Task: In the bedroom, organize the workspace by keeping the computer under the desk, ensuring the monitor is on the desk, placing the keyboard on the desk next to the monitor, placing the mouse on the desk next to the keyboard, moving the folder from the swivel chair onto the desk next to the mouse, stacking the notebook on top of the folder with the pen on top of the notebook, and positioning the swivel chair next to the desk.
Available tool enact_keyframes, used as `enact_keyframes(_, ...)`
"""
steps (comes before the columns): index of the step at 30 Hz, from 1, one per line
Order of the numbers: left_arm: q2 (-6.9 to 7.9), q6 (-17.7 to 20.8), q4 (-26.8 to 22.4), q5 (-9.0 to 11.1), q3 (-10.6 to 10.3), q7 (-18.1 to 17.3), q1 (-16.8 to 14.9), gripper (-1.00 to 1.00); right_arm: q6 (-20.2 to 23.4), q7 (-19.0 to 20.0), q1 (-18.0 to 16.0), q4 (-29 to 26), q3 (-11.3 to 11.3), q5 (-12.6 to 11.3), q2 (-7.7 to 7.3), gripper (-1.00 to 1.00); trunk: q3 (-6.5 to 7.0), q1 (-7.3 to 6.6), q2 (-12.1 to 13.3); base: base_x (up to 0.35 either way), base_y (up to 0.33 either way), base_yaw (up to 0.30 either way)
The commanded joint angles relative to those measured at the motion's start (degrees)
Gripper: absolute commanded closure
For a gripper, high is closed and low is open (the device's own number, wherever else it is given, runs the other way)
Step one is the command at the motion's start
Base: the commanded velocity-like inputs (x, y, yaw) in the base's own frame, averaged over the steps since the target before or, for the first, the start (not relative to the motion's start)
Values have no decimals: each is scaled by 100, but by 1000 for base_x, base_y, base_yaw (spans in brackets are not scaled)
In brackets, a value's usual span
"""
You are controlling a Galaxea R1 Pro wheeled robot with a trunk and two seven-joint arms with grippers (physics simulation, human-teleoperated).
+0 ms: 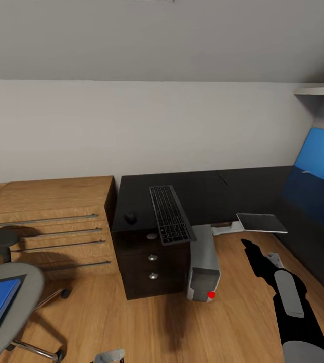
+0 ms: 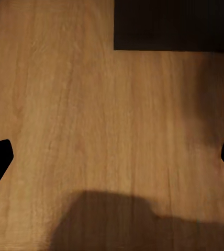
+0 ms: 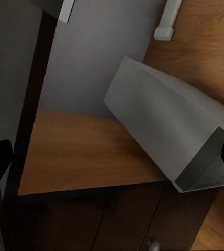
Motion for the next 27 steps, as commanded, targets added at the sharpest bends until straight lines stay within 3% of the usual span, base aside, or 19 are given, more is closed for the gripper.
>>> enact_keyframes(1, 55, 564, -666, 142, -34, 54, 126, -100, 21, -43, -5, -13, -17, -78, 4, -100, -24, 22, -44, 0, 0, 0)
enact_keyframes(2, 105, 1213, -1461, 202, -37, 110, 299, -100, 24, -41, -5, -18, -24, -93, 1, -100, -42, 44, -84, 0, 0, 0)
enact_keyframes(7, 168, 3239, -3953, 332, -61, 603, 713, -100, 29, -19, -5, -36, -105, -137, -17, -100, -132, 154, -285, 0, 0, 0)
enact_keyframes(8, 161, 3526, -4303, 391, -80, 698, 748, -100, 29, 21, -5, -67, -139, -183, -19, -100, -150, 176, -325, 0, 0, 0)
enact_keyframes(11, 56, 3877, -4726, 570, -160, 810, 789, -100, 29, 244, -5, -230, -183, -316, -25, -100, -203, 242, -445, 0, 0, 0)
enact_keyframes(12, -253, 3998, -4761, 666, -347, 850, 807, -100, 31, 515, -5, -647, -208, -382, -26, -100, -203, 242, -445, 0, 0, 0)
enact_keyframes(15, -246, 3997, -4702, 670, -401, 853, 808, -100, 25, 543, -5, -733, -216, -360, -36, -100, -203, 242, -445, 0, 0, 0)
enact_keyframes(16, -212, 3982, -4398, 664, -418, 855, 809, -100, 22, 551, -5, -766, -220, -335, -110, -100, -203, 242, -445, 0, 0, 0)
enact_keyframes(19, -201, 3949, -4086, 657, -420, 853, 809, -100, 21, 539, -5, -774, -221, -328, -154, -100, -203, 242, -445, 0, 0, 0)
enact_keyframes(21, -194, 3900, -3922, 654, -430, 852, 809, -100, 32, 487, -5, -736, -191, -328, -290, -100, -203, 242, -445, 0, 0, 0)
enact_keyframes(25, -198, 3862, -3747, 654, -445, 852, 809, -100, 41, 225, -5, -585, -197, -358, -421, -100, -203, 242, -445, 0, 0, 0)
enact_keyframes(27, -204, 3852, -3596, 647, -455, 851, 809, -100, 50, 163, -5, -531, -218, -498, -512, -100, -203, 242, -445, 0, 0, 0)
